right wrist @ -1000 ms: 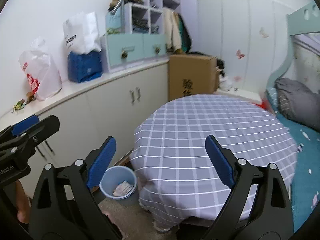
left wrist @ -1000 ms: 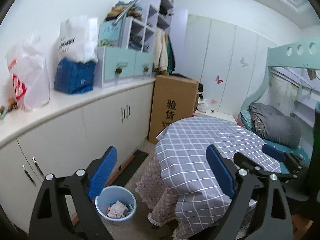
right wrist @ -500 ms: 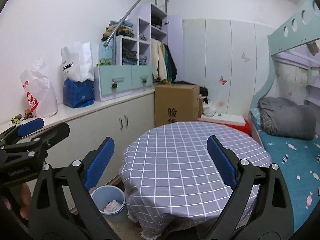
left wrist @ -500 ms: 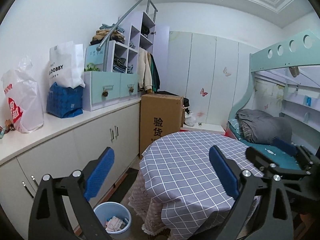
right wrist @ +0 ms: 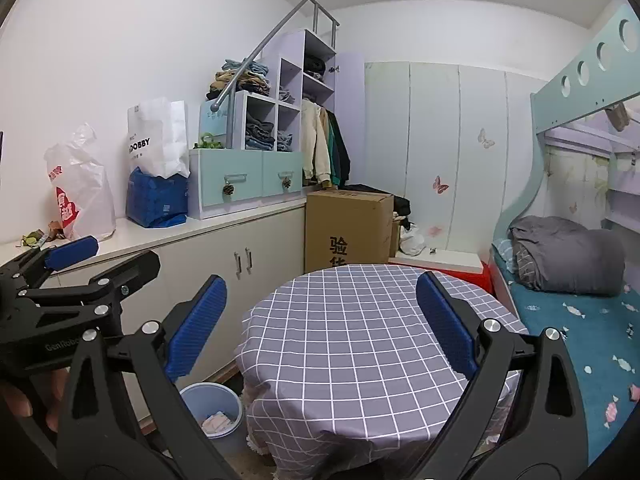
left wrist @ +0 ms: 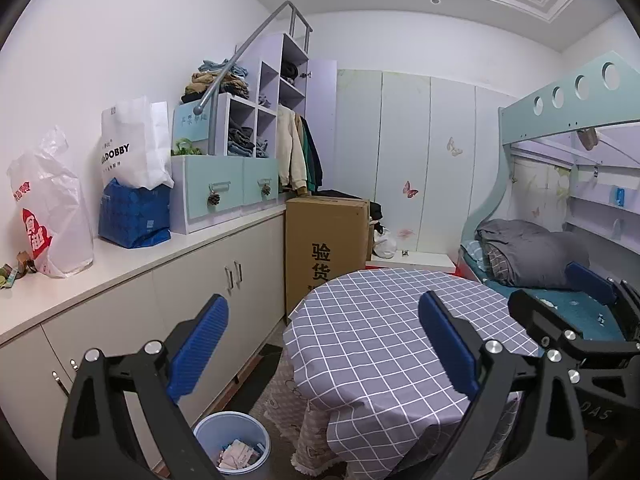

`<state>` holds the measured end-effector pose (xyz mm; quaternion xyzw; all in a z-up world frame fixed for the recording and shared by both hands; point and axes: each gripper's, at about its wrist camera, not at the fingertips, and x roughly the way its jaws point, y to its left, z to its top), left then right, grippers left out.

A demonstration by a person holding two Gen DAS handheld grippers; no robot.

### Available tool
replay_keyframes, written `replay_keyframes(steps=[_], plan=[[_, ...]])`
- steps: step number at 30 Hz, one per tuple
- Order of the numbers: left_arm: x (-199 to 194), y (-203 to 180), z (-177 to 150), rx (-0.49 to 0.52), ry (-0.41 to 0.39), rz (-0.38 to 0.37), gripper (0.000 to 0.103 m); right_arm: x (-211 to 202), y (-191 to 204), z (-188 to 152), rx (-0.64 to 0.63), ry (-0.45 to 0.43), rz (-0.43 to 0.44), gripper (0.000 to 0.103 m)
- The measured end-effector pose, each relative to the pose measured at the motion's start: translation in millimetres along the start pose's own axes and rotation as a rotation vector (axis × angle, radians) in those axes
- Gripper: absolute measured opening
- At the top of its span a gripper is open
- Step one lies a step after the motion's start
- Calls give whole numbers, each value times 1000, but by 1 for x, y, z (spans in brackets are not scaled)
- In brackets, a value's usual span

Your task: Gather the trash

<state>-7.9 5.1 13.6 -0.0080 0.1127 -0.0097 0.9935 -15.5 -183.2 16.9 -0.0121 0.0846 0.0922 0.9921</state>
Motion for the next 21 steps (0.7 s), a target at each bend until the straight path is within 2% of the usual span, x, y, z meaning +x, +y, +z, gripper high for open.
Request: replay_keyframes(steps=[21], plan=[[1, 2, -1, 5, 13, 7, 94, 3, 5, -2, 1, 23, 15, 94]])
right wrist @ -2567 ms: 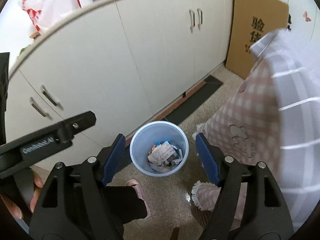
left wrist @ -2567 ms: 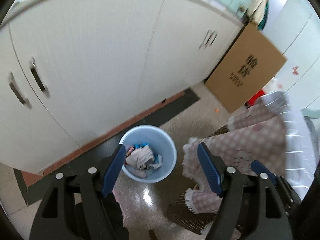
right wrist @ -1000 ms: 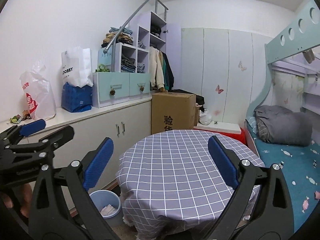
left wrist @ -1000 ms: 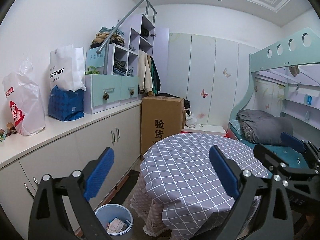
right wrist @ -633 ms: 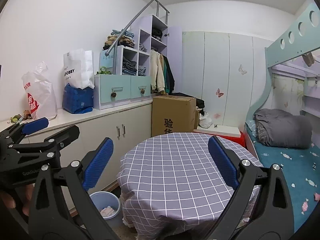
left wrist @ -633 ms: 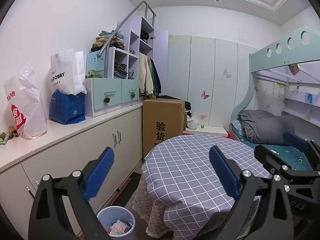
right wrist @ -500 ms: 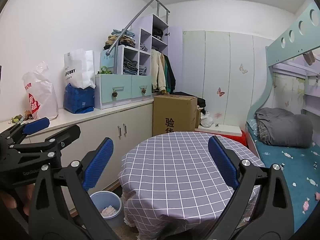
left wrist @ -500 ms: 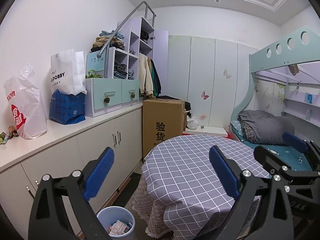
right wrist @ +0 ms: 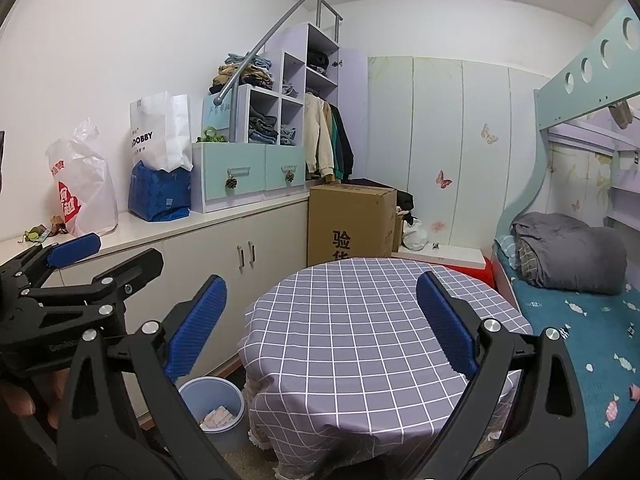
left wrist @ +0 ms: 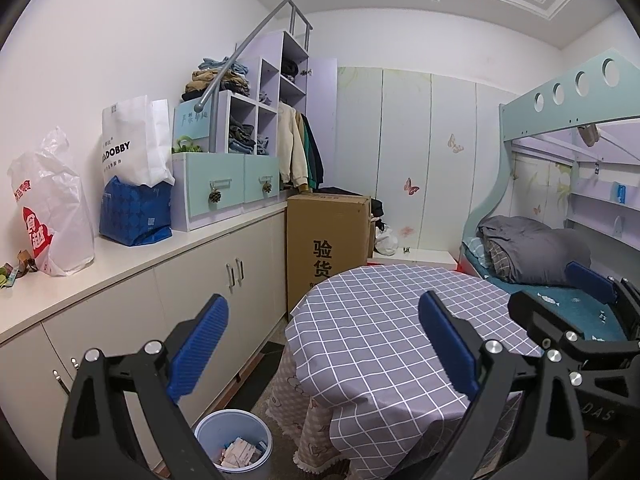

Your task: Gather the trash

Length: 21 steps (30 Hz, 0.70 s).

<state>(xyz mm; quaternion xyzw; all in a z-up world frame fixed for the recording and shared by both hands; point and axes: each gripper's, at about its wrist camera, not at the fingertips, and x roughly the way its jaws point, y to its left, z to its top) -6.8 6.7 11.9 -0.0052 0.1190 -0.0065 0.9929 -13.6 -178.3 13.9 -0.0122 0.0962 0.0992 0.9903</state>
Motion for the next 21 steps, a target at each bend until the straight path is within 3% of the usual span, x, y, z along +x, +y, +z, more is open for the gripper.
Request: replay_keyframes(steps=[21], plan=[[3, 0, -5, 3, 9, -1, 94, 2, 3, -1, 5, 20, 15, 94]])
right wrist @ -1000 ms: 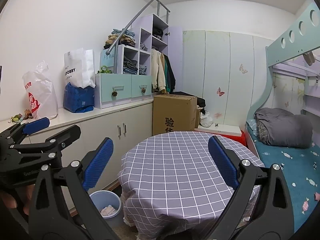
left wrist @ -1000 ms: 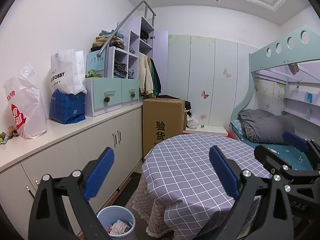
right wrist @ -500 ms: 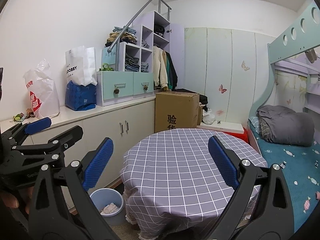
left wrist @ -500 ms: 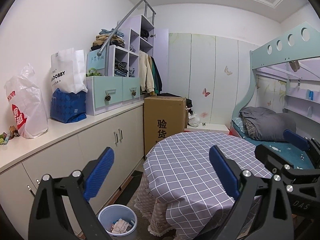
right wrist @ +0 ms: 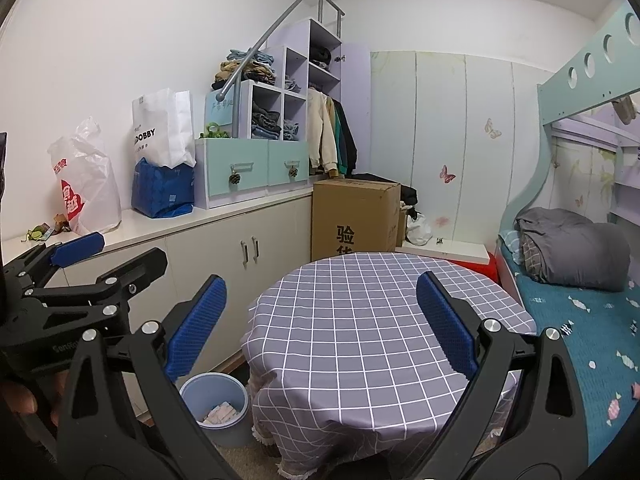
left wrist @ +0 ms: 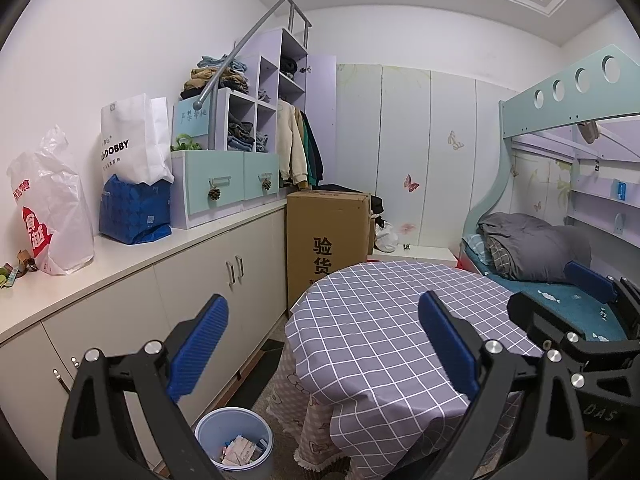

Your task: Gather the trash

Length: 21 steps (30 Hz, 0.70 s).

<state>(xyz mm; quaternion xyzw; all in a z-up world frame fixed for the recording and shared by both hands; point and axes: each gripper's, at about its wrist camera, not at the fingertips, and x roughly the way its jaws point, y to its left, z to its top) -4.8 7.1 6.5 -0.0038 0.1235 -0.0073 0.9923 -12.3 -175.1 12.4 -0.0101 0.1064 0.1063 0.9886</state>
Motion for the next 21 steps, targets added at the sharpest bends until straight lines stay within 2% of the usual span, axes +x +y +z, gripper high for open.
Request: replay_keyframes(steps=[21], plan=[[2, -1, -3, 1, 4, -1, 94, 1, 6, -2, 5, 6, 0, 94]])
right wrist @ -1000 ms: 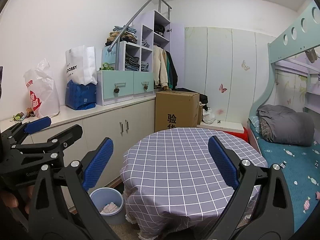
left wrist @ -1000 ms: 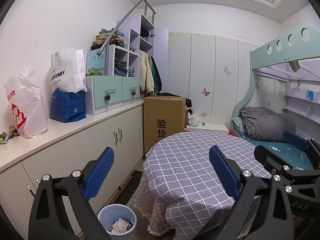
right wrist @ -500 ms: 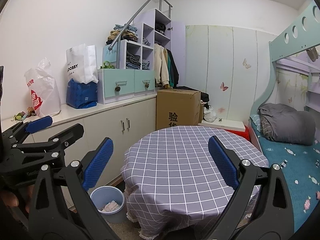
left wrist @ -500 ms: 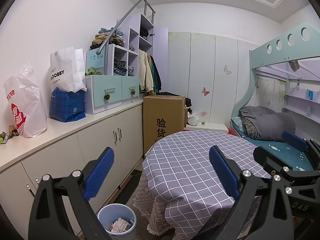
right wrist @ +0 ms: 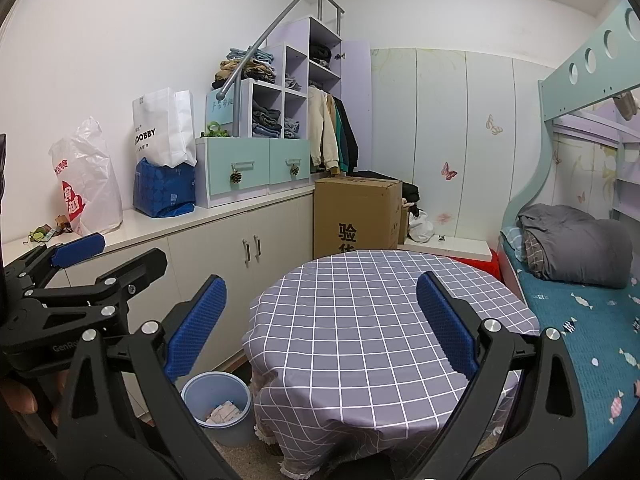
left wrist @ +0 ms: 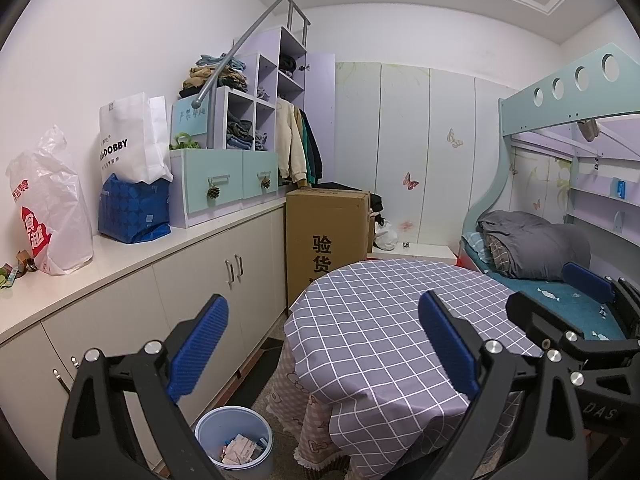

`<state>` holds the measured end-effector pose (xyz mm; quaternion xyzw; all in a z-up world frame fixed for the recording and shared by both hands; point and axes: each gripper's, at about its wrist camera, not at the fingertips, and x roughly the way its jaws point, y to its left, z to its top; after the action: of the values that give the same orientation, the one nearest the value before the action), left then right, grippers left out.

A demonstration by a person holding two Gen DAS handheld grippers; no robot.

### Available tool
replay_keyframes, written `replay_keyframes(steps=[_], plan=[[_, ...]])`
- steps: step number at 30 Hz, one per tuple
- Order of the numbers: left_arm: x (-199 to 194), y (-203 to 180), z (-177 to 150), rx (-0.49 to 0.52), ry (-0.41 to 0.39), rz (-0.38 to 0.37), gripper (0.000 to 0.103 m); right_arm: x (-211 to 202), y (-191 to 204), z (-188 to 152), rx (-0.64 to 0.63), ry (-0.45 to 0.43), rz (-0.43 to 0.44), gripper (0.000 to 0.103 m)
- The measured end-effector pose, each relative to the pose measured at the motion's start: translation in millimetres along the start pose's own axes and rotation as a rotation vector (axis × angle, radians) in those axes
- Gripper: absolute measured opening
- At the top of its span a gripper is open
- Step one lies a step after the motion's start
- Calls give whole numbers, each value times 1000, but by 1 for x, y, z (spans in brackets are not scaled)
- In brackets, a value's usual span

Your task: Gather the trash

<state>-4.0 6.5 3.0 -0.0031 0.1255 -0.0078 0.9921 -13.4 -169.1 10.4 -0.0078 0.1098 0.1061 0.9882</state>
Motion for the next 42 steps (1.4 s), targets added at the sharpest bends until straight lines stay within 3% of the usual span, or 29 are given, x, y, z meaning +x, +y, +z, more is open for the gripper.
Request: replay_keyframes(steps=[42], plan=[[0, 3, -2, 3, 3, 1, 94, 3, 7, 2, 6, 8, 0, 94]])
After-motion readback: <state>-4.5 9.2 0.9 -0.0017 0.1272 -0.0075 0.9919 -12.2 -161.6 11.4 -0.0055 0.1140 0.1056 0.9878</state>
